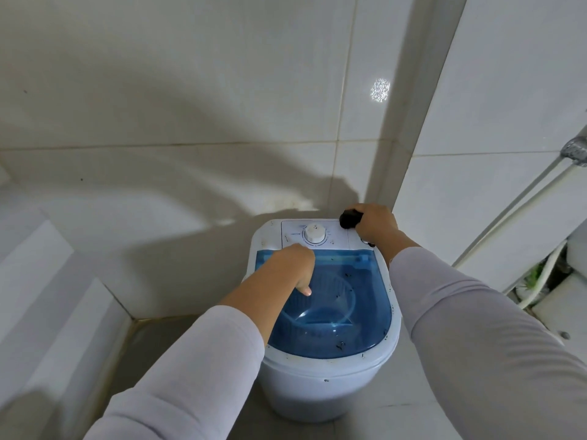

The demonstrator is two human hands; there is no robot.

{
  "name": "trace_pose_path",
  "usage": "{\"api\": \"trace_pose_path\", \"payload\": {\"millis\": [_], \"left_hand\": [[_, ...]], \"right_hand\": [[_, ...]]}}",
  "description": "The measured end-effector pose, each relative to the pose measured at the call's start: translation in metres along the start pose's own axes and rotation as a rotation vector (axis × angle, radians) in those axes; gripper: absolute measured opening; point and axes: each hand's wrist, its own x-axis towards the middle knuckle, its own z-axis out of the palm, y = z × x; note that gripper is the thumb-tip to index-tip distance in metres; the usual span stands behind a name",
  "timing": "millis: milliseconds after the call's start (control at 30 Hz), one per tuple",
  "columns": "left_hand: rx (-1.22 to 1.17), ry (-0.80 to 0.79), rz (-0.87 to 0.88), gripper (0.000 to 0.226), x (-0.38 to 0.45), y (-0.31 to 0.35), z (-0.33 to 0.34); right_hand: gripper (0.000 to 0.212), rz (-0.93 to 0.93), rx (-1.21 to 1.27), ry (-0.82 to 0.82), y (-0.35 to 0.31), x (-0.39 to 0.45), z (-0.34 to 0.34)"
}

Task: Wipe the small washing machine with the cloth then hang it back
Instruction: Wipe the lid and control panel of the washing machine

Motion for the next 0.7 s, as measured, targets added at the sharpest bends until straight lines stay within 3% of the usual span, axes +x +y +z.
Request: {"api": "trace_pose_path", "payload": {"millis": [700], "left_hand": [[-0.015,0.031,-0.022,0.088,-0.002,0.003,0.001]], "right_hand": [[0.054,-0.138,-0.087,-0.113,0.013,-0.022,-0.005]]}}
